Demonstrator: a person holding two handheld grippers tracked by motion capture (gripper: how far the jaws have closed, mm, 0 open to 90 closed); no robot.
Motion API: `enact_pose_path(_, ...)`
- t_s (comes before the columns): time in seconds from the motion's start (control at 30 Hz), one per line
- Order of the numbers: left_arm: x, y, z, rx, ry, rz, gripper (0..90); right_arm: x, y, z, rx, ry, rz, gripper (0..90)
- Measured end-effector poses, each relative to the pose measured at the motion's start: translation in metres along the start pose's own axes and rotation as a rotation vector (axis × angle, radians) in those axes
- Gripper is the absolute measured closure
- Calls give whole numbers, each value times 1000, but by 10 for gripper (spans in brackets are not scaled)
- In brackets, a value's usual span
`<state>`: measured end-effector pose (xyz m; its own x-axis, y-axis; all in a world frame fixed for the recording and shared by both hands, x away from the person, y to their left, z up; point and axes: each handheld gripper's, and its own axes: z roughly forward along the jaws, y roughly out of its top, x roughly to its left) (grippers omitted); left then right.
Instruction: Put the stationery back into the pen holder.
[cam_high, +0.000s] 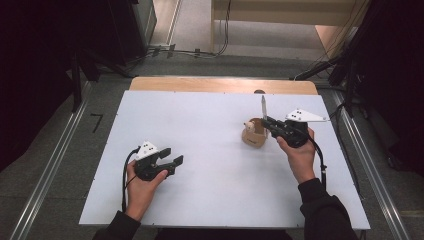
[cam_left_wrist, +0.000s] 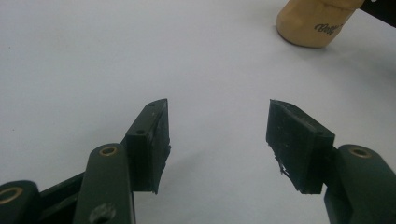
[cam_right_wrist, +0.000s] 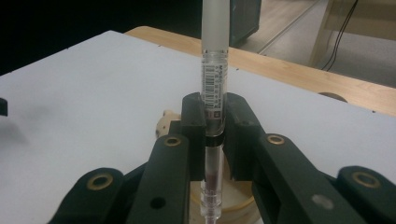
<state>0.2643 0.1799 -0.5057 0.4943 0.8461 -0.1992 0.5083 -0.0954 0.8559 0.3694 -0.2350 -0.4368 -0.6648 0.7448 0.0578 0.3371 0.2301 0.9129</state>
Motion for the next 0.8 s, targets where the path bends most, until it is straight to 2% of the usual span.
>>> enact_pose_path(0.13, 0, 0, 0, 1, -1, -1, 397, -3, 5, 4, -4, -6, 18, 776)
enact_pose_path(0.5, 1, 0, -1, -3, 2, -2, 397, -6, 16, 17, -9, -31, 26, 776)
enact_pose_path(0.8, 1, 0, -1, -2, 2, 0, 397, -7, 10, 30, 45, -46, 12, 776)
